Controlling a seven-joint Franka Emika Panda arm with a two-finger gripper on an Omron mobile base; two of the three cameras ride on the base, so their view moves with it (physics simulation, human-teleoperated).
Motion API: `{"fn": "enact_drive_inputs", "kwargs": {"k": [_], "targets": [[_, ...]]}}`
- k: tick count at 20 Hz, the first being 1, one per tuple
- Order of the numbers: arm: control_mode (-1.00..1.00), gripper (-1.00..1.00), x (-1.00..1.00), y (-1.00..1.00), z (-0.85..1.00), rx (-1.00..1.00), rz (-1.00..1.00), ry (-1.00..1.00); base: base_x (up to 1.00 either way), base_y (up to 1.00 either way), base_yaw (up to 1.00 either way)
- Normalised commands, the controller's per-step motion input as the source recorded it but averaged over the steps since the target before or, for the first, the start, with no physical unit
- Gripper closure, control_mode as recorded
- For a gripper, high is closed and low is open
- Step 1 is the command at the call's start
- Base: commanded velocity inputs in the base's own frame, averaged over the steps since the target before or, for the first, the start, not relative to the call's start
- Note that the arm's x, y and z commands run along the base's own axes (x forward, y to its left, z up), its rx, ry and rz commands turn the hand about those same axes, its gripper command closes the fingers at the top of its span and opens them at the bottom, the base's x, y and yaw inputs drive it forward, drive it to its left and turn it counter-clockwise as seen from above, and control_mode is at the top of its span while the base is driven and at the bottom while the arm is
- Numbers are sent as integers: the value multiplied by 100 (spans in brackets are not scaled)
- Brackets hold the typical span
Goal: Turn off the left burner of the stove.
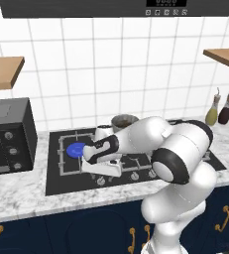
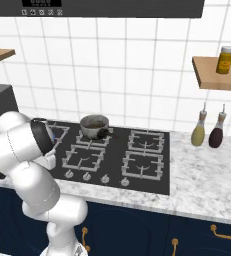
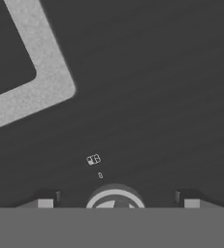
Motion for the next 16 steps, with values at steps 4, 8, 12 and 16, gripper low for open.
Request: {"fn": "enact_drive_inputs", "kwargs": {"k": [4,8,12,16], "targets": [[-100,-100,0,7,-10,0,-3,2,0,0,0],[-100,100,0,5,-12,0,-2,0,0,0,0],[-100,100,0,5,-15,0,-2,0,0,0,0],[-100,100,0,0,-7,0,-2,0,0,0,0]]}}
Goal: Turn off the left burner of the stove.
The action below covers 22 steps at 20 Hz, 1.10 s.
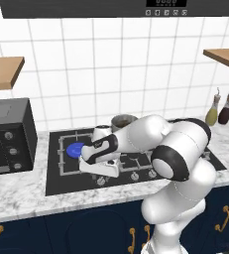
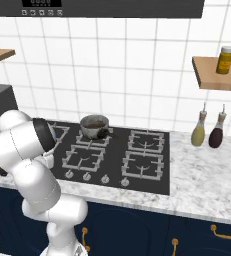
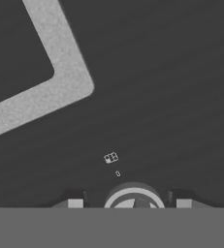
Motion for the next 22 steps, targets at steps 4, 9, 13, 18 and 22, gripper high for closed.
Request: {"fn": "enact_drive_inputs", "kwargs": {"k": [4,9,13,18,22], "targets": [[-100,100,-3,0,0,0,-2,0,0,0,0],[-100,100,-18,0,0,0,-4,0,0,0,0],[-100,100,-16,0,0,0,-7,3,0,0,0],[-100,100,0,0,0,0,-5,1,0,0,0],[-100,100,0,23,-1,0,-10,1,0,0,0]]}}
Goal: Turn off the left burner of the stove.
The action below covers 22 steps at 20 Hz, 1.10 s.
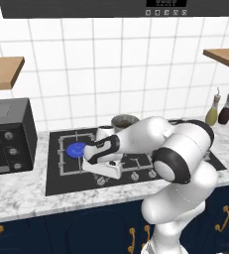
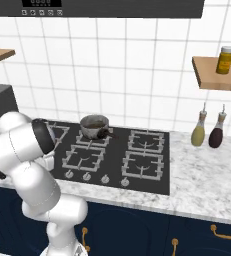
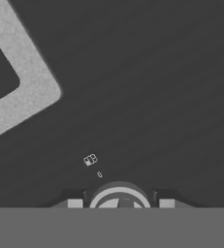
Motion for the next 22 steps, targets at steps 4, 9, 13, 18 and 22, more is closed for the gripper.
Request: {"fn": "enact_drive_inputs", "kwargs": {"k": [4,9,13,18,22], "targets": [[-100,100,-5,42,-3,0,-34,1,0,0,0],[-100,100,-12,28,-4,0,-43,0,0,0,0],[-100,100,-4,29,-9,0,-45,3,0,0,0],[-100,100,0,18,-13,0,-50,10,0,0,0],[-100,100,0,22,-16,0,-55,12,0,0,0]]}}
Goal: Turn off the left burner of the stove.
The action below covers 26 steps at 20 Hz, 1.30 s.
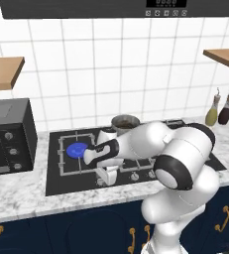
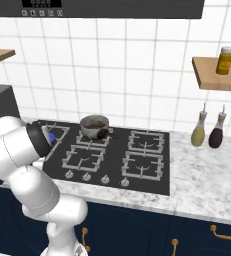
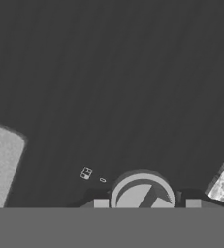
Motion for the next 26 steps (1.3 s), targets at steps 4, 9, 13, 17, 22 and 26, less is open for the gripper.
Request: {"fn": "enact_drive_inputs", "kwargs": {"k": [4,9,13,17,22,26], "targets": [[-100,100,0,14,-17,0,-56,12,0,0,0],[-100,100,0,12,-14,0,-59,16,0,0,0],[-100,100,0,11,-11,0,-61,23,0,0,0],[-100,100,0,12,-14,-1,-63,26,0,0,0],[-100,100,0,23,-19,-8,-65,29,0,0,0],[-100,100,1,24,-8,-7,-33,12,0,0,0]]}}
